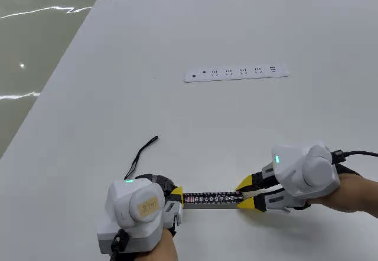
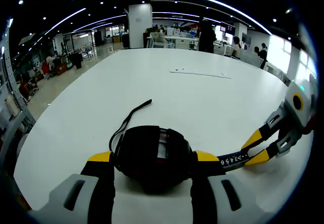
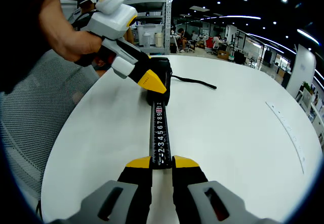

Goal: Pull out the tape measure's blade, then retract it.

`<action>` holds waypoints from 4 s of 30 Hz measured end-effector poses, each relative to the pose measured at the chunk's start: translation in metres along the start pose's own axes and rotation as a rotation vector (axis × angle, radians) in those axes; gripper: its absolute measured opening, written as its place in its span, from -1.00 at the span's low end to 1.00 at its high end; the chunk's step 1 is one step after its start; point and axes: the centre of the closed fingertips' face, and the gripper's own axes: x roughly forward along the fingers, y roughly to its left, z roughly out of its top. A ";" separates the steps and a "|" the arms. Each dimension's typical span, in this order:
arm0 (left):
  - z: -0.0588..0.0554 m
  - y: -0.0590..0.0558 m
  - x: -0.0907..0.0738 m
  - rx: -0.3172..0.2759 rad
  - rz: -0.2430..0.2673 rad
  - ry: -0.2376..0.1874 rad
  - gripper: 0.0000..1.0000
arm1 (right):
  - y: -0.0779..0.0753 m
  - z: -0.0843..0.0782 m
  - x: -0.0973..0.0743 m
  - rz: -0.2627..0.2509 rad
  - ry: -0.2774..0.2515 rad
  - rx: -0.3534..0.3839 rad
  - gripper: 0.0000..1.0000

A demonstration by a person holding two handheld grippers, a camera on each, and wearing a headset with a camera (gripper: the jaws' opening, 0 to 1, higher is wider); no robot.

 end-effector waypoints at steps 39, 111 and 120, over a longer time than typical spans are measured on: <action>-0.001 0.000 0.000 -0.008 -0.006 0.004 0.10 | -0.001 0.009 0.011 0.004 -0.012 -0.006 -0.71; 0.000 0.004 -0.001 -0.046 -0.039 0.016 0.10 | 0.001 0.033 0.036 0.031 -0.031 -0.027 -0.71; 0.000 0.004 -0.001 -0.049 -0.041 0.015 0.10 | 0.001 0.035 0.038 0.032 -0.035 -0.030 -0.71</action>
